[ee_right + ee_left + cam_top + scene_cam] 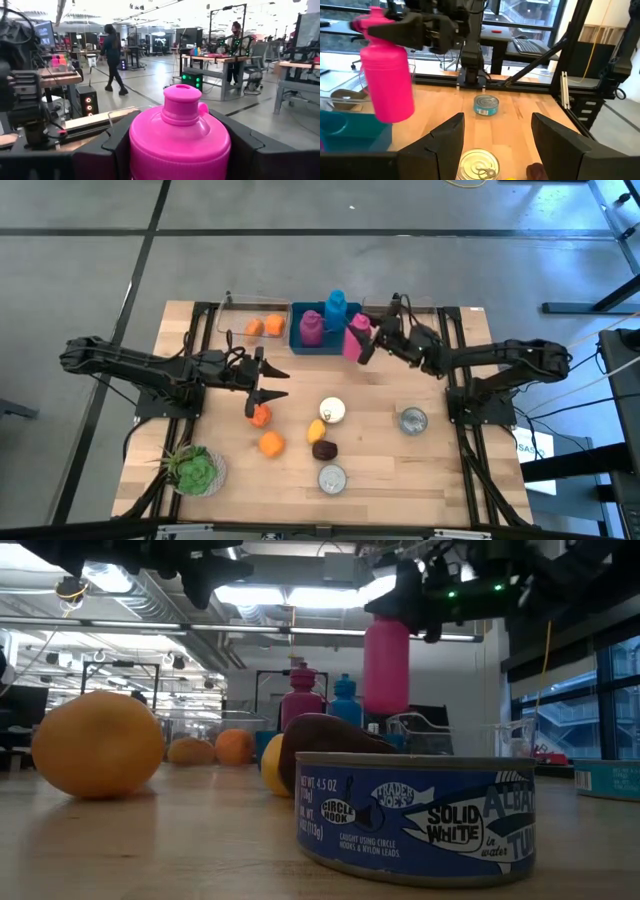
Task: Pick & Place Food Item
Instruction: Put the pink water bottle into the blue bin
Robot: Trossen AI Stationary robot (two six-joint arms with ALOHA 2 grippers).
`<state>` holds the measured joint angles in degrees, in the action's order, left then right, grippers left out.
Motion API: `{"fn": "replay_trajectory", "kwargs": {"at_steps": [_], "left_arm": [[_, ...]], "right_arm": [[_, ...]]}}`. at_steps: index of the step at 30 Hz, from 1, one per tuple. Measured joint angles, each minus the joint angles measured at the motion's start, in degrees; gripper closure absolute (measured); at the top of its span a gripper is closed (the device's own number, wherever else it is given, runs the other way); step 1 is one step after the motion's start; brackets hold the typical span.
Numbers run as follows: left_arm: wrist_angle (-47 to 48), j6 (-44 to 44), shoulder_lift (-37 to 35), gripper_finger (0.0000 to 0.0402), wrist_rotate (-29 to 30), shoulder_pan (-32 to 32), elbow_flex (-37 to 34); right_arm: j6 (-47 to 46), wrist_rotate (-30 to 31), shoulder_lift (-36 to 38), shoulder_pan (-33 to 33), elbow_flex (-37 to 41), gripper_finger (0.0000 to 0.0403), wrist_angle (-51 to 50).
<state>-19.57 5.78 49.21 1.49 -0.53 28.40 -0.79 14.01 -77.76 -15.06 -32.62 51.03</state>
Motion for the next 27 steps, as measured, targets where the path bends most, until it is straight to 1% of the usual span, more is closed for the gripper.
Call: {"fn": "replay_trajectory", "kwargs": {"at_steps": [3,7,14,19,27], "left_arm": [[0.0,-0.8,0.0,0.0178,0.3,-0.4,0.0],[0.0,-0.9,0.0,0.0178,0.3,-0.6,0.0],[0.0,-1.1,0.0,0.0178,0.3,-0.6,0.0],[0.1,-1.8,0.1,0.0178,0.4,-0.6,0.0],[0.1,-2.1,0.1,0.0178,0.4,-0.6,0.0]], "right_arm": [[-0.5,-2.6,-2.9,-1.9,-3.2,0.0194,-0.1],[0.5,-4.5,-8.1,-2.9,-8.2,0.0195,-0.3],[1.6,-4.6,-15.6,-4.5,-12.7,0.0195,-0.5],[1.6,-4.6,-17.6,-5.8,-13.7,0.0195,-0.2],[1.6,-4.4,-17.7,-7.8,-13.7,0.0195,-0.4]]}}
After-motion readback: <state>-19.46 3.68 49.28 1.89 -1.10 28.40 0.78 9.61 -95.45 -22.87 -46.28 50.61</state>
